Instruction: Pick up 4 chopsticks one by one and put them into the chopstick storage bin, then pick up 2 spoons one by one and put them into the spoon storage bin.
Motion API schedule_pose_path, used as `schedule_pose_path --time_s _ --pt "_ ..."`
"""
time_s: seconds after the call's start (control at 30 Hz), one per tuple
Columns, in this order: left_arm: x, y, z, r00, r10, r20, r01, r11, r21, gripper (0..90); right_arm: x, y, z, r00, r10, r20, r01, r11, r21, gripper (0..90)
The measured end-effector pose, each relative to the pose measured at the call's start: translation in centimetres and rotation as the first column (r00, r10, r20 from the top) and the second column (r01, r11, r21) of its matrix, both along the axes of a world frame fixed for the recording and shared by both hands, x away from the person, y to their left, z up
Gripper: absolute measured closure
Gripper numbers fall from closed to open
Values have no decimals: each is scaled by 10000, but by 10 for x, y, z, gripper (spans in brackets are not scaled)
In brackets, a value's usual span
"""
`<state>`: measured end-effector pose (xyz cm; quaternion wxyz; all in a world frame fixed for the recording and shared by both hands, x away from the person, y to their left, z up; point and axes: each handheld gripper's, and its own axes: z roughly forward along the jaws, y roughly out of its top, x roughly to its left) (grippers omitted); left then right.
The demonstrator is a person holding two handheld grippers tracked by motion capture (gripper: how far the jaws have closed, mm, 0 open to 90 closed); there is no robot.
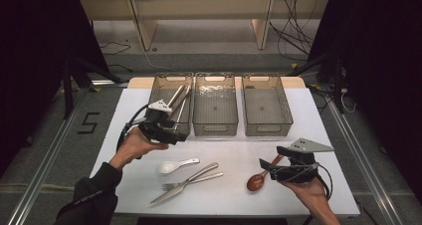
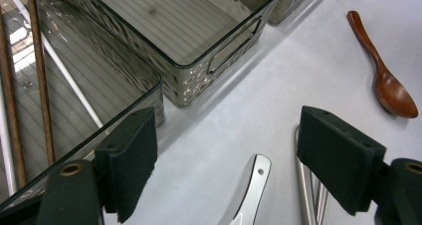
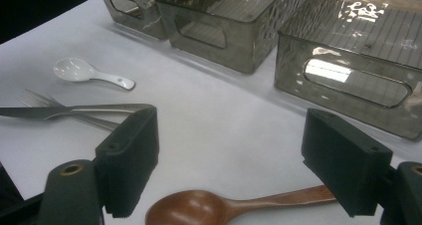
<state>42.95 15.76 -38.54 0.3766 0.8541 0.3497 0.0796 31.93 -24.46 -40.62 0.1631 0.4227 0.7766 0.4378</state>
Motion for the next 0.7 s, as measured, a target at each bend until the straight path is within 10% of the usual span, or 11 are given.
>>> schedule_pose_path --time_s 0.7 --pt "-12 -14 -25 9977 -491 -466 544 9914 1188 225 0 0 0 10000 25 14 -25 10000 -4 237"
